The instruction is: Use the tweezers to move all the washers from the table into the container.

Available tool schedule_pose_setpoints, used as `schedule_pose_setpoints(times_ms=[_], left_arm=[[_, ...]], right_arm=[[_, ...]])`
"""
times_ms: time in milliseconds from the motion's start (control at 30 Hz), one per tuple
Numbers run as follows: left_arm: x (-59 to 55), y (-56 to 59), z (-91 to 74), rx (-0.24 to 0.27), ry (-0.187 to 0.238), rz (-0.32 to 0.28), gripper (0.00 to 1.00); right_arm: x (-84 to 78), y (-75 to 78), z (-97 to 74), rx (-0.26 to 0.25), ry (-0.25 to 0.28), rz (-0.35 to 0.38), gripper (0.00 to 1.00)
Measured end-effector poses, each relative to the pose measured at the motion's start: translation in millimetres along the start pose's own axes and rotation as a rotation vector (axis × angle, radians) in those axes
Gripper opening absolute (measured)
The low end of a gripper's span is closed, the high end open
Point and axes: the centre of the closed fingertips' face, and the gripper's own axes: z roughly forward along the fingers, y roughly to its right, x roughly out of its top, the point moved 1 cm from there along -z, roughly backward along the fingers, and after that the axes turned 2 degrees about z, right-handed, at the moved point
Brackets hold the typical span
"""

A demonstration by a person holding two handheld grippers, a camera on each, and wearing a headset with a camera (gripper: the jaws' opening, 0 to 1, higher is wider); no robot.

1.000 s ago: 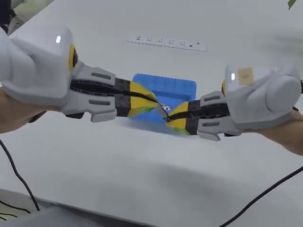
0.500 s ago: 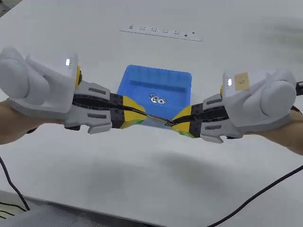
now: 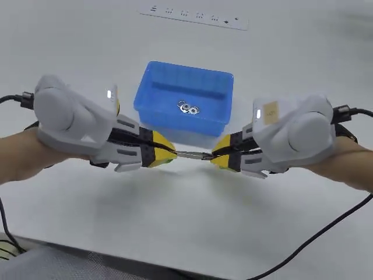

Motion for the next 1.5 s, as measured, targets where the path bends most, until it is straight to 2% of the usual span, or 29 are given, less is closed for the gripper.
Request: schedule_pose_setpoints(times_ms=[67,267,333,367,467,567,633,700,733,767,867,933,1000,1133,1167,1200,1233,1267,1333,1400,1500], left_arm=[[-5.1,-0.7,3.0,-0.003,-0.020,0.000,0.06],[-21.6,-0.6,11.1,-0.008,-0.115,0.039,0.06],[-29.7,-2.1,11.1,-0.001,-0.172,0.075,0.06],[-26.4,-2.8,23.3,0.003,-0.134,0.053,0.06],[-30.6,-4.4,32.7,0.005,-0.143,0.048,0.06],[-33.7,-9.5,37.8,0.034,-0.152,0.034,0.08],[-35.4,-9.9,32.8,0.044,-0.157,0.022,0.09],[-38.0,-10.5,30.7,0.053,-0.168,0.019,0.17],[-38.7,-9.0,24.4,0.056,-0.175,0.017,0.19],[-40.5,-9.5,23.6,0.064,-0.179,0.020,0.20],[-40.2,-12.6,6.4,0.122,-0.183,-0.002,0.23],[-36.1,-14.8,-2.8,0.166,-0.165,-0.022,0.24],[-28.3,-16.8,-14.1,0.215,-0.122,-0.050,0.26],[-2.6,-19.6,-39.9,0.304,0.008,-0.114,0.32],[2.7,-19.5,-45.5,0.317,0.036,-0.124,0.35],[16.1,-17.0,-53.8,0.335,0.083,-0.128,0.40],[20.9,-16.7,-58.7,0.348,0.105,-0.129,0.48],[32.1,-14.1,-66.5,0.367,0.135,-0.128,0.55],[42.5,-9.4,-77.8,0.389,0.147,-0.122,0.67],[51.0,-6.1,-88.1,0.419,0.148,-0.092,0.75],[59.3,-0.4,-97.8,0.440,0.143,-0.073,0.84]], right_arm=[[-2.1,0.1,2.1,-0.002,-0.014,0.003,0.07],[-8.1,-2.5,12.2,-0.005,-0.063,0.011,0.07],[-7.9,-1.6,11.5,-0.013,-0.067,0.033,0.08],[-7.6,0.2,11.3,-0.023,-0.069,0.040,0.08],[-8.2,0.5,11.9,-0.025,-0.069,0.058,0.08],[-8.2,-0.6,11.9,-0.026,-0.067,0.061,0.10],[-9.1,-1.5,10.8,-0.035,-0.067,0.067,0.11],[-11.7,-0.5,7.6,-0.053,-0.071,0.082,0.12],[-12.1,-0.1,5.7,-0.060,-0.065,0.091,0.12],[-11.6,0.3,3.5,-0.065,-0.052,0.108,0.12],[-8.3,2.9,-8.5,-0.106,0.008,0.193,0.15],[-8.3,3.9,-19.2,-0.136,0.041,0.233,0.17],[-9.8,3.4,-31.4,-0.164,0.065,0.260,0.20],[-5.6,2.5,-59.3,-0.233,0.131,0.296,0.23],[-0.7,2.0,-70.5,-0.258,0.166,0.313,0.24],[2.9,2.3,-78.0,-0.276,0.189,0.323,0.26],[7.4,1.9,-88.3,-0.299,0.218,0.330,0.26],[11.0,2.2,-95.3,-0.316,0.240,0.338,0.27],[21.1,1.0,-110.7,-0.347,0.304,0.365,0.30],[28.7,-1.8,-123.1,-0.372,0.345,0.360,0.31],[34.6,-8.9,-132.6,-0.390,0.351,0.344,0.35]])
